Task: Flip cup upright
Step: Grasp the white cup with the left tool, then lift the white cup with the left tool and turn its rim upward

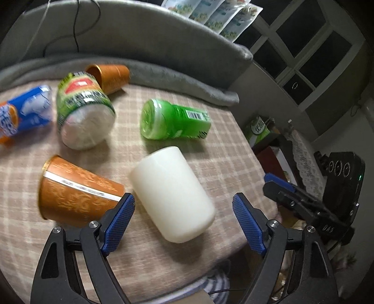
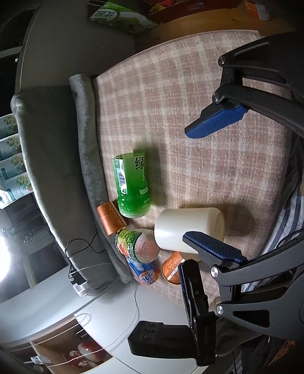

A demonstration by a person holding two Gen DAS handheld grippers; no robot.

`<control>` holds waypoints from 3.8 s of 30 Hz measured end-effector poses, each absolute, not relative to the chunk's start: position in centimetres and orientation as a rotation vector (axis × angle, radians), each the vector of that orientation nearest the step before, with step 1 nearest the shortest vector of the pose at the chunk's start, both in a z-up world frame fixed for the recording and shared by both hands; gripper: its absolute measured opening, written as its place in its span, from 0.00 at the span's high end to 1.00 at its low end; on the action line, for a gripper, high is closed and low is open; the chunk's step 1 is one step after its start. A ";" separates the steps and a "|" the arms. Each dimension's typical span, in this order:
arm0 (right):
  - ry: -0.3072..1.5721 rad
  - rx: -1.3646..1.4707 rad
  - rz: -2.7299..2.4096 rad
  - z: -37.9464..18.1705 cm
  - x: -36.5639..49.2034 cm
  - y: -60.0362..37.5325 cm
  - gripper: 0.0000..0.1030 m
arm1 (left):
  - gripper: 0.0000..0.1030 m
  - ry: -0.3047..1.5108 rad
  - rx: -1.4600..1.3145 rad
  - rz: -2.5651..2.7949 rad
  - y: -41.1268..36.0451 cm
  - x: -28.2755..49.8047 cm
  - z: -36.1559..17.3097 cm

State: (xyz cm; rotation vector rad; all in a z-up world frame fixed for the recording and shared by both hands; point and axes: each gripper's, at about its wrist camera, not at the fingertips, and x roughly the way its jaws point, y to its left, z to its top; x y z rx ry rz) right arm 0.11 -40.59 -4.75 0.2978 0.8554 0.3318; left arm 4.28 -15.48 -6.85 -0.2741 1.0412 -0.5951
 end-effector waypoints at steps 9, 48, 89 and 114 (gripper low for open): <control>0.857 0.310 0.320 -5.4 0.0 -41.3 0.18 | 0.18 1.100 -0.279 -0.555 -16.3 6.0 -8.0; 0.835 0.346 0.259 -5.6 0.5 -43.4 0.18 | 0.26 1.261 0.037 -0.592 -22.1 11.3 -10.5; 0.798 0.378 0.168 -5.6 0.0 -44.1 0.18 | 0.28 0.837 0.043 -0.531 -22.6 9.4 -6.6; 0.791 0.389 0.158 -5.5 0.4 -43.8 0.18 | 0.28 0.831 0.098 -0.564 -23.4 8.8 -7.2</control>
